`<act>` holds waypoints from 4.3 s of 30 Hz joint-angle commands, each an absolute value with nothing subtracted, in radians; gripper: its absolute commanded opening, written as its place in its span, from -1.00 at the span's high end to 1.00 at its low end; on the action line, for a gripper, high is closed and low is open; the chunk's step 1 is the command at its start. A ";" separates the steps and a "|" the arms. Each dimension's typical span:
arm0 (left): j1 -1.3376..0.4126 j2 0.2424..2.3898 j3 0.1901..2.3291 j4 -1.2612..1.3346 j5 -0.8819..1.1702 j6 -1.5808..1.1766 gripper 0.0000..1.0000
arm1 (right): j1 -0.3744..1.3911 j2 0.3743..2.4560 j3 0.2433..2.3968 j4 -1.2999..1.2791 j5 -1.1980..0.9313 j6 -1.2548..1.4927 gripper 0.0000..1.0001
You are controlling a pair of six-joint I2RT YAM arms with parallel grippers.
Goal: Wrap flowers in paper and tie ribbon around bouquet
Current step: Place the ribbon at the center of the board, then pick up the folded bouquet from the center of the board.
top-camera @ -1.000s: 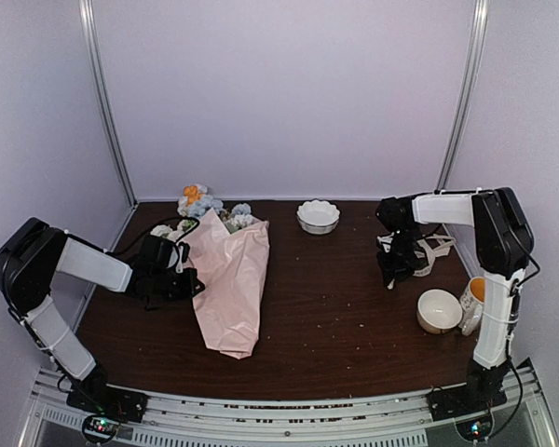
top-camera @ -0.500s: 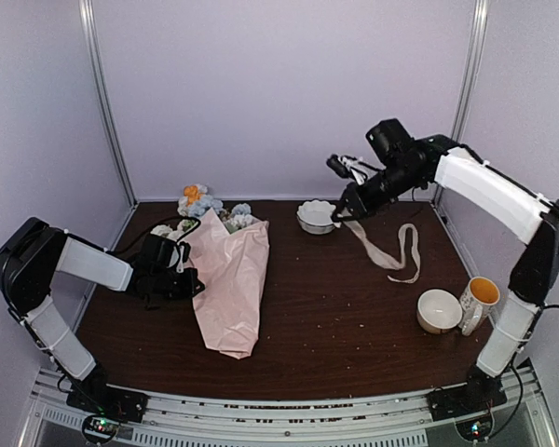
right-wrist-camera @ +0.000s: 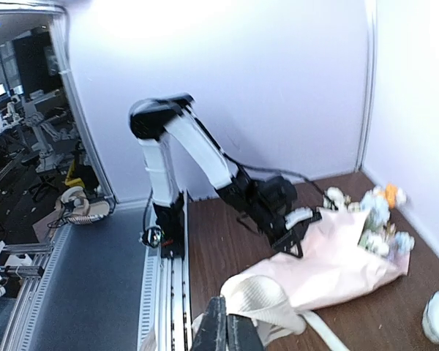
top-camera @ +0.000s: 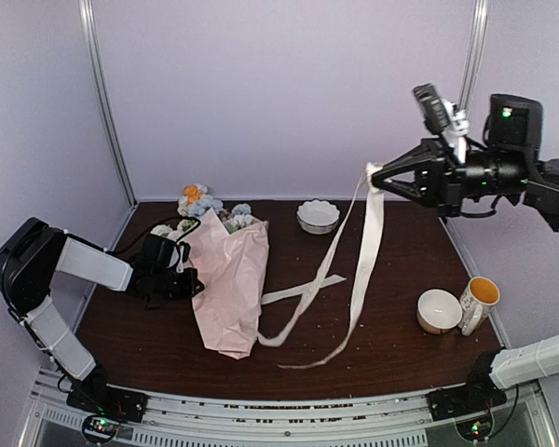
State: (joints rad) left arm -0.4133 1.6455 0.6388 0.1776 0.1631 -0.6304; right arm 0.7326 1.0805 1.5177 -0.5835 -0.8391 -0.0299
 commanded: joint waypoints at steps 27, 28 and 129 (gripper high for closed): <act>-0.410 1.590 0.602 0.062 0.086 -0.580 1.00 | 0.022 1.210 1.840 -0.695 -0.194 0.415 1.00; -0.411 1.591 0.603 0.062 0.085 -0.581 1.00 | 0.033 1.218 1.849 -0.700 -0.194 0.409 1.00; -0.633 1.217 0.727 -0.259 -0.204 -0.451 -0.12 | 0.862 2.394 1.844 -0.156 -0.702 0.950 1.00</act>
